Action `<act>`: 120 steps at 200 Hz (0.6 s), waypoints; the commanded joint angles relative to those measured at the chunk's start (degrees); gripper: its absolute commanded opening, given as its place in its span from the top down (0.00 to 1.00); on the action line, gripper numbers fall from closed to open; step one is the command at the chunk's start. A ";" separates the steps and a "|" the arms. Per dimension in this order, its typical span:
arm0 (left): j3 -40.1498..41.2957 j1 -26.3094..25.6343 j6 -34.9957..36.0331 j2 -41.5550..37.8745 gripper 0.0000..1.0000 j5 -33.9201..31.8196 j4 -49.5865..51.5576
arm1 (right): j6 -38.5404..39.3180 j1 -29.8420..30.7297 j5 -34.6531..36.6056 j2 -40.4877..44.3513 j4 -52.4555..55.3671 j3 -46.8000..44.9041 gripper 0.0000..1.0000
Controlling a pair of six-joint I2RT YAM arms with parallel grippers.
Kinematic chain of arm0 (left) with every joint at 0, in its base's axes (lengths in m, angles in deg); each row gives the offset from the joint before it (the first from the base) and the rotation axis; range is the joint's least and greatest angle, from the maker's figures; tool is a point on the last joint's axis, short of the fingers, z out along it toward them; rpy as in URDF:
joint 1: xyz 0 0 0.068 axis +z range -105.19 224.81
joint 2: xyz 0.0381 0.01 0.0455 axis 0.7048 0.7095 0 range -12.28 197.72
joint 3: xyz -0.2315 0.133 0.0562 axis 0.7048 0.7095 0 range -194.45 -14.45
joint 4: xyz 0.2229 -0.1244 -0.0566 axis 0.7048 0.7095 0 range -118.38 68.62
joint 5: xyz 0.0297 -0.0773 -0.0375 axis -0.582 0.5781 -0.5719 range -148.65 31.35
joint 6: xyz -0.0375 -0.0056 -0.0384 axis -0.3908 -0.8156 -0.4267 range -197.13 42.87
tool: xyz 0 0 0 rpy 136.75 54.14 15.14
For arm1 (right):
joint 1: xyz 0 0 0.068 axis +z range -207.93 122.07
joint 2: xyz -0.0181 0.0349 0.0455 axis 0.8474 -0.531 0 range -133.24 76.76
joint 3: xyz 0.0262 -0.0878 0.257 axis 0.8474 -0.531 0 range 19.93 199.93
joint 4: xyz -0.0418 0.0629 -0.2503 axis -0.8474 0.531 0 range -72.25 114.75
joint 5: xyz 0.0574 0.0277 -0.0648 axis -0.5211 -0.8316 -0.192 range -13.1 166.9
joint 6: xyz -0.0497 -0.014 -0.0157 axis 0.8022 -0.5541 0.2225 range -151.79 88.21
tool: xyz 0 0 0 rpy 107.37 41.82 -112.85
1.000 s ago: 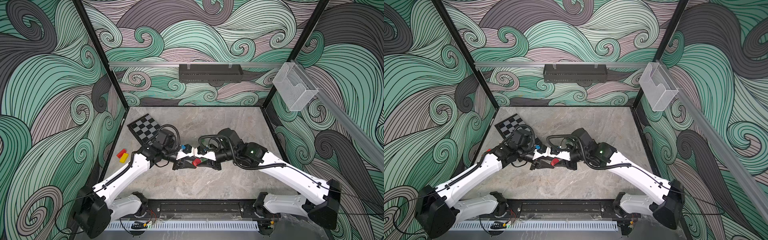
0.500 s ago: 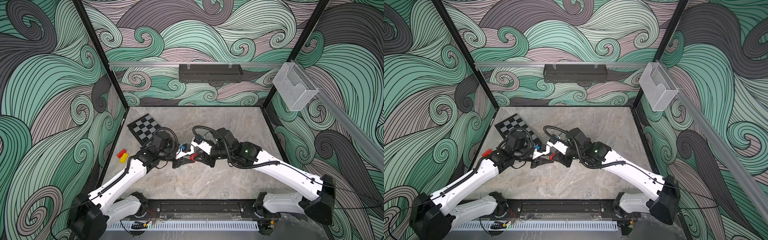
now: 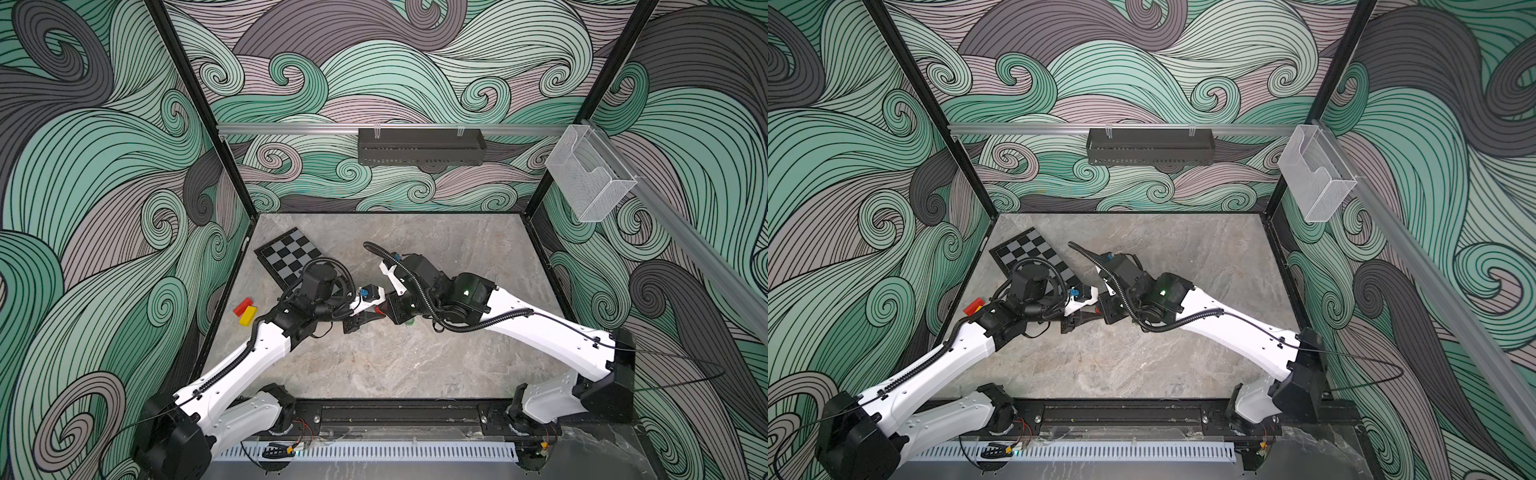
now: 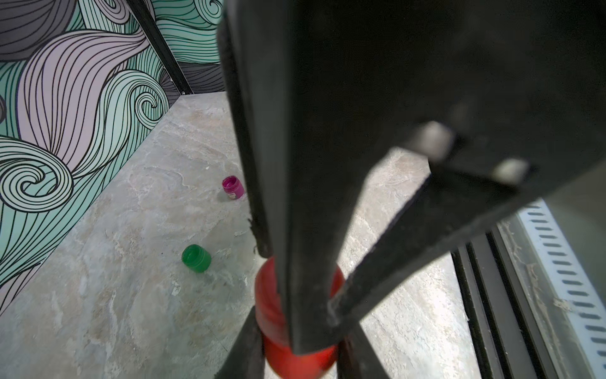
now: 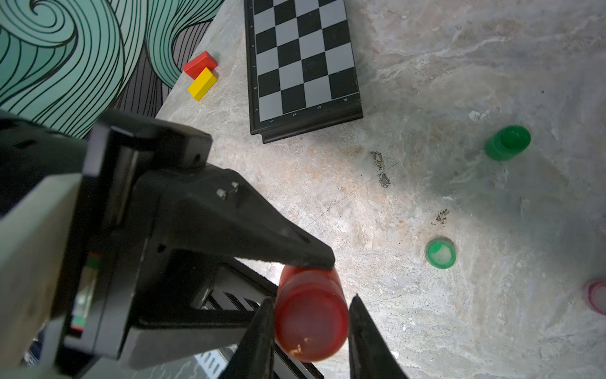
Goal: Close the paint jar lid
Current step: Screw the lid onto the paint jar.
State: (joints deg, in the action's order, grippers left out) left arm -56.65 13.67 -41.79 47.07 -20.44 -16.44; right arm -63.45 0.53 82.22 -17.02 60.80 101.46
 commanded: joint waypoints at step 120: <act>-3.48 -1.15 1.53 -0.01 0.86 9.29 -1.87 | 19.69 -4.93 -5.25 12.34 -8.85 -5.54 0.19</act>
State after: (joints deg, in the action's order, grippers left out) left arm -57.37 13.11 -41.73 46.48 -16.42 -19.02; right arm -56.24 -2.12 80.97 -11.18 59.07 99.52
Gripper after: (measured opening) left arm 0.314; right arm 0.745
